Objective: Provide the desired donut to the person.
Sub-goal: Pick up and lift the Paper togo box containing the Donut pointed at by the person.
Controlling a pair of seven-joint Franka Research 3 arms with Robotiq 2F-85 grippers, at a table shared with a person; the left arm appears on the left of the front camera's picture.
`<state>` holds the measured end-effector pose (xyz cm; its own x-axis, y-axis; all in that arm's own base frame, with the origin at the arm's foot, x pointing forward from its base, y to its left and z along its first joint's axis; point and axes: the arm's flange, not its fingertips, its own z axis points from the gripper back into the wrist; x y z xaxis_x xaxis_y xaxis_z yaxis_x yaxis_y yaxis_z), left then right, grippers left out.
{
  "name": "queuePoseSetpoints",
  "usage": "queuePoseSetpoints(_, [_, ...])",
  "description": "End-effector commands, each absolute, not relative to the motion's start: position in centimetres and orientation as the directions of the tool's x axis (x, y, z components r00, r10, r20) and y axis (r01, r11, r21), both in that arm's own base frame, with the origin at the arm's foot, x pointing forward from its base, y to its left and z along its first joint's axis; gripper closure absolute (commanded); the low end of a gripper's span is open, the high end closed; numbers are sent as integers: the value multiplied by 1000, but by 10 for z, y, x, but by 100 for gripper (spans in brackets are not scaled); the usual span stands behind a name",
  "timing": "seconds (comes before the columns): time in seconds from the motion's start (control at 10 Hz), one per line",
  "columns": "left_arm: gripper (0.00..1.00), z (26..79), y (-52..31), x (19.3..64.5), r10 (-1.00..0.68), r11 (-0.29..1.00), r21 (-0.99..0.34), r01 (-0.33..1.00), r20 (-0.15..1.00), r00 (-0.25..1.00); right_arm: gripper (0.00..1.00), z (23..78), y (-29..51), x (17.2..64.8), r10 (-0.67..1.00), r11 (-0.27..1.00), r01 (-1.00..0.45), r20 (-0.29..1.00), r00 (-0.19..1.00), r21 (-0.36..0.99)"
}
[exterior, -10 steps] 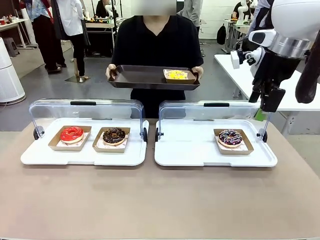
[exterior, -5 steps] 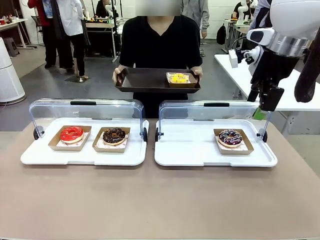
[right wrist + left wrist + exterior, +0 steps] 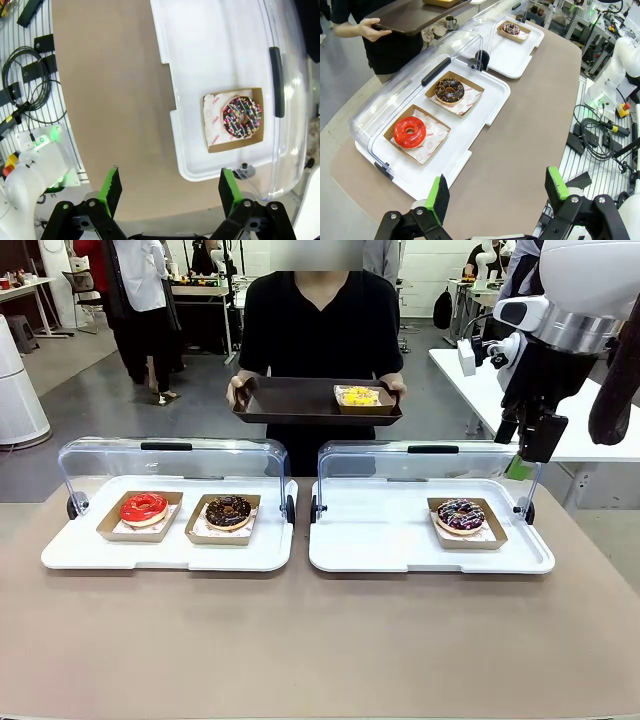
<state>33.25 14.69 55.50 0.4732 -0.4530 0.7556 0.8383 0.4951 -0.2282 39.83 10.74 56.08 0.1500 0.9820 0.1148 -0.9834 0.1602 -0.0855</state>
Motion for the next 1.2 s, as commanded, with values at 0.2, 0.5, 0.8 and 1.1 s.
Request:
queuePoseSetpoints(0.2, [0, 556, 148, 332, -446, 481, -218, 849, 773, 452, 0, 561, 107, 398, 982, 160, -983, 115, 150, -85])
queuePoseSetpoints(0.5, [0, 556, 148, 332, -446, 481, -218, 849, 773, 452, 0, 573, 9, 410, 844, 136, -988, 513, 157, 79])
queuePoseSetpoints(0.8, [0, 556, 148, 332, -446, 481, -218, 849, 773, 452, 0, 563, -88, 416, 673, 30, -998, 737, 66, 62])
queuePoseSetpoints(1.1, [0, 556, 148, 332, -446, 481, -218, 849, 773, 452, 0, 544, -161, 403, 542, 53, -999, 840, 22, -8])
